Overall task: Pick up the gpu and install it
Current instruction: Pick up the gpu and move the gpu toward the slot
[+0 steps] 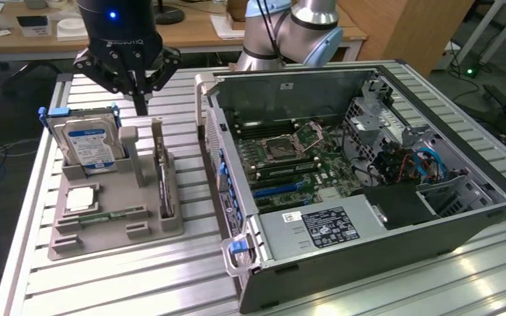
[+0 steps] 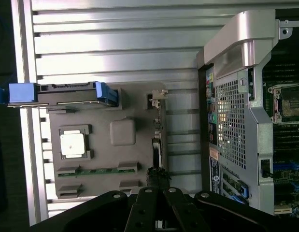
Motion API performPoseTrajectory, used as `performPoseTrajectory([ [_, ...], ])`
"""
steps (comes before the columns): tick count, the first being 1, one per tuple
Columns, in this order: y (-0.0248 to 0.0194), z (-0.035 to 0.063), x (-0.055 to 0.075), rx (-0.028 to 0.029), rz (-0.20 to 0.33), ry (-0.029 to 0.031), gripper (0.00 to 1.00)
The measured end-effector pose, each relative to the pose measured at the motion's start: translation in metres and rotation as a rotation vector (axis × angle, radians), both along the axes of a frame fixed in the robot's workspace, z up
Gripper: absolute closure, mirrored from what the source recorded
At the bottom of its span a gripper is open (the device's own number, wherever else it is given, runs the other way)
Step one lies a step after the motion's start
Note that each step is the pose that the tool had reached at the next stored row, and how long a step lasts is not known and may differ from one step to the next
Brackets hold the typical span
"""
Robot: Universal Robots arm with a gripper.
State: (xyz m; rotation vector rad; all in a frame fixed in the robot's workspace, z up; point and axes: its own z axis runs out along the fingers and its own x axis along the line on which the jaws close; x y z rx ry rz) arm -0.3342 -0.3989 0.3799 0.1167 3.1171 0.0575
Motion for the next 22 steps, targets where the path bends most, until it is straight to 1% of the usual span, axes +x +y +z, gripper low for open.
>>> performPoseTrajectory([
  [5, 0.0, 0.0, 0.0, 0.0, 0.0, -0.0001, 0.89],
  [6, 0.0, 0.0, 0.0, 0.0, 0.0, 0.0, 0.83],
  [7, 0.0, 0.0, 0.0, 0.0, 0.0, -0.0001, 0.83],
  [10, 0.0, 0.0, 0.0, 0.0, 0.0, -0.0001, 0.65],
  [11, 0.0, 0.0, 0.0, 0.0, 0.0, -0.0001, 0.65],
  [13, 0.0, 0.0, 0.0, 0.0, 0.0, 0.0, 0.53],
  [15, -0.0001, -0.0006, -0.0001, -0.0001, 0.0, 0.001, 0.53],
  [16, -0.0007, -0.001, 0.0, -0.0001, 0.005, 0.0023, 0.47],
  [22, -0.0032, -0.0031, 0.0, -0.004, 0.035, 0.0072, 0.47],
])
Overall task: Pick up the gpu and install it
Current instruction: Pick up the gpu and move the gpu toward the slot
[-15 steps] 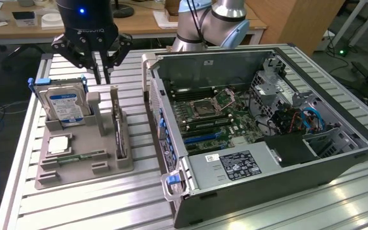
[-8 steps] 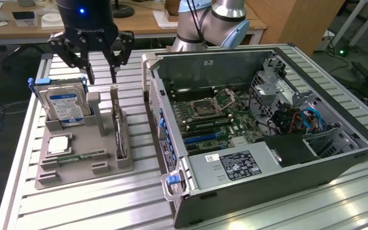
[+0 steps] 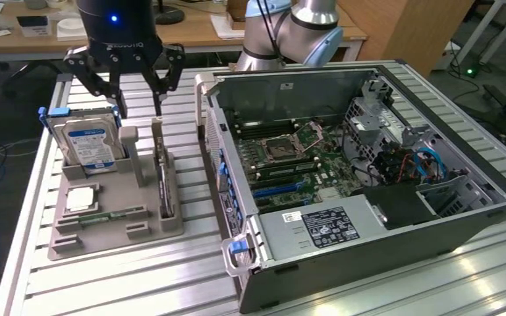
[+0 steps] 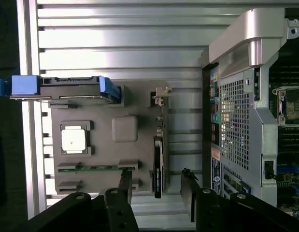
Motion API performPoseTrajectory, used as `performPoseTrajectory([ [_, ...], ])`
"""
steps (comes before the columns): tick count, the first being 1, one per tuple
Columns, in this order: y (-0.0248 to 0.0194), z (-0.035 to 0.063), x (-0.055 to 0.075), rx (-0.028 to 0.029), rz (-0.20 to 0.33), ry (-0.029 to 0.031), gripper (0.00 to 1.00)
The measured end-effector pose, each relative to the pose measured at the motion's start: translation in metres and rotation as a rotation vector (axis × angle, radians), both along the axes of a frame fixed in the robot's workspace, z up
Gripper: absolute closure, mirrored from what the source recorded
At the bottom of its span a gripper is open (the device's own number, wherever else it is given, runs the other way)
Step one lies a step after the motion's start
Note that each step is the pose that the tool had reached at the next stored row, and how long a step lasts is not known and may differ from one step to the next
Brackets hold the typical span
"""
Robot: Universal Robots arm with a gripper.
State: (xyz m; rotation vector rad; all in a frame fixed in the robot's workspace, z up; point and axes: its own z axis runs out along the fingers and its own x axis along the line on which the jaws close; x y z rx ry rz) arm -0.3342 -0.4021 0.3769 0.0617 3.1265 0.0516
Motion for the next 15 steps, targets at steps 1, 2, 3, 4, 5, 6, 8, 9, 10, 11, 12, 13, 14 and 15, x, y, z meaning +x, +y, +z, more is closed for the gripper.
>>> performPoseTrajectory([
  [1, -0.0007, -0.0004, 0.0, -0.0004, 0.004, 0.0005, 0.47],
  [2, -0.0012, -0.0009, 0.0, -0.0012, 0.009, 0.0014, 0.47],
  [3, -0.0021, -0.0012, 0.0, -0.0017, 0.012, 0.0022, 0.47],
  [4, -0.0042, -0.0016, 0.0, -0.0016, 0.013, 0.0021, 0.47],
  [5, -0.0066, -0.002, 0.0, -0.0016, 0.014, 0.0021, 0.47],
  [6, -0.0072, -0.0025, 0.0, -0.0016, 0.015, 0.0019, 0.47],
  [8, -0.0072, -0.0036, 0.0, -0.0019, 0.015, 0.0022, 0.47],
  [9, -0.0073, -0.0039, 0.0, -0.0019, 0.016, 0.0022, 0.47],
  [10, -0.0073, -0.0041, 0.0001, -0.0019, 0.018, 0.0021, 0.47],
  [11, -0.0073, -0.0044, 0.0002, -0.0018, 0.021, 0.002, 0.47],
  [12, -0.0073, -0.0044, 0.0001, -0.0019, 0.024, 0.0022, 0.47],
  [13, -0.0073, -0.0046, 0.0002, -0.0019, 0.028, 0.0021, 0.47],
  [14, -0.0073, -0.0049, 0.0002, -0.0017, 0.031, 0.002, 0.47],
  [15, -0.0073, -0.0053, 0.0002, -0.0017, 0.034, 0.0019, 0.47],
])
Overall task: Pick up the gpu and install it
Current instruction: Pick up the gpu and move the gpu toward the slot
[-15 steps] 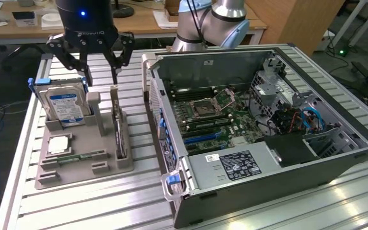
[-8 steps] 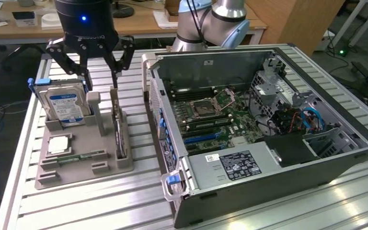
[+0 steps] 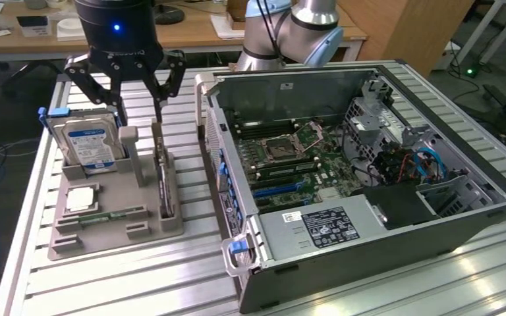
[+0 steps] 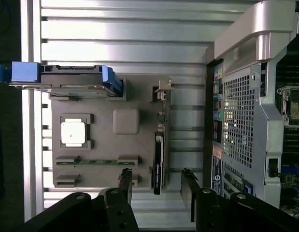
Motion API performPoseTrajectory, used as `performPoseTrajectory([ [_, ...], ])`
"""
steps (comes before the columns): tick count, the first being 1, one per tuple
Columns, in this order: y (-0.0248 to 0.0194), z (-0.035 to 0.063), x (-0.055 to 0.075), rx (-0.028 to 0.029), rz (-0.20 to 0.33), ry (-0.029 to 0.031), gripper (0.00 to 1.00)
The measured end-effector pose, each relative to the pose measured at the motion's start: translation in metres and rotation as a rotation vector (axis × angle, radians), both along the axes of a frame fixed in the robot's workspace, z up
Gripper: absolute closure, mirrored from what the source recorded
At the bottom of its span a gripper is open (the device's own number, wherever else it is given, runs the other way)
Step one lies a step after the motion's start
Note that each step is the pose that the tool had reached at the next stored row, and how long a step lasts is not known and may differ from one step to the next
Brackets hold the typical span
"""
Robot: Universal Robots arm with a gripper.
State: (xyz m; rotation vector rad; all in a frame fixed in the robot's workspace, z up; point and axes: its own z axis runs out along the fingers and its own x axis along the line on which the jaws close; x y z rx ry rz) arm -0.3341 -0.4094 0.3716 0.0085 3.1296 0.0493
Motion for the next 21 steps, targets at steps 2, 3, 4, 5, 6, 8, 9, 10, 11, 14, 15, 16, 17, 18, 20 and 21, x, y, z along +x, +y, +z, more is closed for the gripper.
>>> performPoseTrajectory([
  [2, -0.0001, -0.0005, 0.0, 0.0, 0.005, 0.0001, 0.47],
  [3, -0.0001, -0.0008, 0.0, -0.0001, 0.008, 0.0001, 0.47],
  [4, -0.0002, -0.0012, 0.0, -0.0001, 0.01, 0.0001, 0.47],
  [5, -0.0002, -0.0016, 0.0, 0.0, 0.013, 0.0, 0.47],
  [6, -0.0002, -0.002, 0.0, 0.0, 0.015, 0.0001, 0.47],
  [8, -0.0003, -0.0029, 0.0, 0.0, 0.018, 0.0001, 0.47],
  [9, -0.0003, -0.0033, 0.0, 0.0, 0.019, 0.0001, 0.47],
  [10, -0.0003, -0.0037, 0.0, -0.0001, 0.021, 0.0002, 0.47],
  [11, -0.0003, -0.0042, 0.0, -0.0001, 0.022, 0.0001, 0.47],
  [14, -0.0003, -0.0057, 0.0, 0.0, 0.026, 0.0001, 0.47],
  [15, -0.0003, -0.0062, 0.0, -0.0001, 0.028, 0.0001, 0.47],
  [16, -0.0003, -0.0068, 0.0, 0.0, 0.029, 0.0001, 0.47],
  [17, -0.0003, -0.0073, 0.0, 0.0, 0.03, 0.0001, 0.47],
  [18, -0.0004, -0.0079, 0.0, 0.0, 0.032, 0.0001, 0.47],
  [20, -0.0004, -0.0091, 0.0, 0.0, 0.034, 0.0001, 0.47],
  [21, -0.0004, -0.0098, 0.0, 0.0, 0.036, 0.0001, 0.47],
])
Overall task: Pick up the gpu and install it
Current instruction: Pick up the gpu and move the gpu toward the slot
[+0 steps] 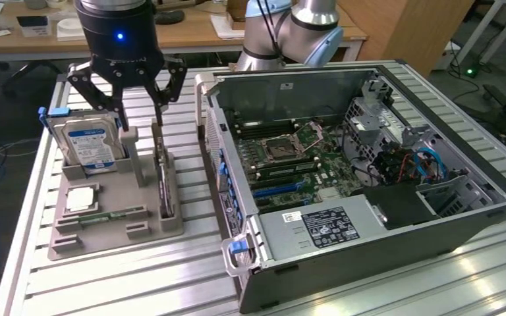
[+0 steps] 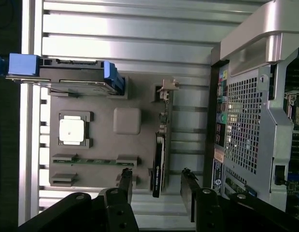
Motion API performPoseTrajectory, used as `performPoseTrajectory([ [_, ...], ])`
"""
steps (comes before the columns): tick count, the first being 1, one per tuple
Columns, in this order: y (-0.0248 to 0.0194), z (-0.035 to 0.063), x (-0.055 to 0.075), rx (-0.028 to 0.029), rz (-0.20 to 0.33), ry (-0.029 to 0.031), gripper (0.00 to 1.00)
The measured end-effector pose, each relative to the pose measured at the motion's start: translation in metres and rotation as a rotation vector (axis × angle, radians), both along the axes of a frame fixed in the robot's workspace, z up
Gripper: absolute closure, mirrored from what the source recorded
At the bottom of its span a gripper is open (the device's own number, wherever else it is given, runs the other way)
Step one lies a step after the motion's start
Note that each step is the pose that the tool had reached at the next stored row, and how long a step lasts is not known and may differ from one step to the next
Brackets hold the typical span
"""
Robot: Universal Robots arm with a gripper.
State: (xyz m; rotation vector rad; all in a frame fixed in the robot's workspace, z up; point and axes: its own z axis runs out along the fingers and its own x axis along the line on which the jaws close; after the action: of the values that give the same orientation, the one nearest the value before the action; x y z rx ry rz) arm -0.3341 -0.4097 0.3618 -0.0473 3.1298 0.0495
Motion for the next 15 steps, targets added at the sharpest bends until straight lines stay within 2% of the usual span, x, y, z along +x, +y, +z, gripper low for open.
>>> performPoseTrajectory([
  [15, 0.0, -0.0109, 0.0, 0.0, 0.015, -0.0004, 0.47],
])
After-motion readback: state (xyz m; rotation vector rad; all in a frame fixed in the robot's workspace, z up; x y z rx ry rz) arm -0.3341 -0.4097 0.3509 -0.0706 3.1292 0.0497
